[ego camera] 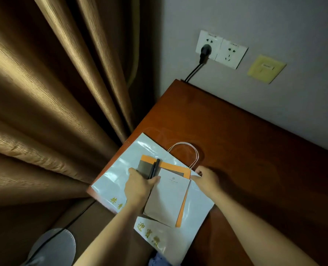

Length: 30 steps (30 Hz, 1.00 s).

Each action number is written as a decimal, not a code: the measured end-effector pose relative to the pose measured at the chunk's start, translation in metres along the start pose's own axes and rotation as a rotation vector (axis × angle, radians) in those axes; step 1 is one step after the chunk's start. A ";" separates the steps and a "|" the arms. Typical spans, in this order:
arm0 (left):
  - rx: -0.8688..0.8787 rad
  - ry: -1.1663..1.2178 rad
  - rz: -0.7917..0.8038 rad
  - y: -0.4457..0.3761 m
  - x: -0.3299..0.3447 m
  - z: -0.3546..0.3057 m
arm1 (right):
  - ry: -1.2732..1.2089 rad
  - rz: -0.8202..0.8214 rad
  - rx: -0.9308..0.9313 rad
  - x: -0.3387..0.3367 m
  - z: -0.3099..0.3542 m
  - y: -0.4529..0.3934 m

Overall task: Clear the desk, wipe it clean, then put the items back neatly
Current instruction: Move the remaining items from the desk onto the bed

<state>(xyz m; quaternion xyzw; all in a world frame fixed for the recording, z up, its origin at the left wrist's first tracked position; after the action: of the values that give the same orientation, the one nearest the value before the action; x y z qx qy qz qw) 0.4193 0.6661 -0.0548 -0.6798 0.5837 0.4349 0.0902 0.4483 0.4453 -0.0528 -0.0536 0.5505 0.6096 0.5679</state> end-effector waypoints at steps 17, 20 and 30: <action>0.087 0.053 0.311 -0.013 0.019 -0.058 | -0.500 -0.077 0.231 -0.062 -0.076 0.029; 0.078 0.140 0.388 -0.005 0.031 -0.076 | -0.606 -0.134 0.268 -0.082 -0.094 0.051; 0.257 0.098 0.583 0.056 0.091 -0.154 | -0.990 -0.333 0.477 -0.128 -0.203 0.139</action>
<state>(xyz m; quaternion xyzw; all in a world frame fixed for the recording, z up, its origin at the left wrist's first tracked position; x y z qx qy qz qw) 0.4402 0.4870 -0.0036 -0.4873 0.8075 0.3318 0.0185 0.2747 0.2508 0.0416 0.2817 0.3255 0.3235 0.8427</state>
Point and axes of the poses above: each hand's wrist, its own y-axis away from the middle knuckle, its own x-axis out of the palm, z = x × y, the point moved 2 cm from there along -y, towards the middle knuckle, and after that the axes turned 12 degrees about x, right-handed, at the moved point
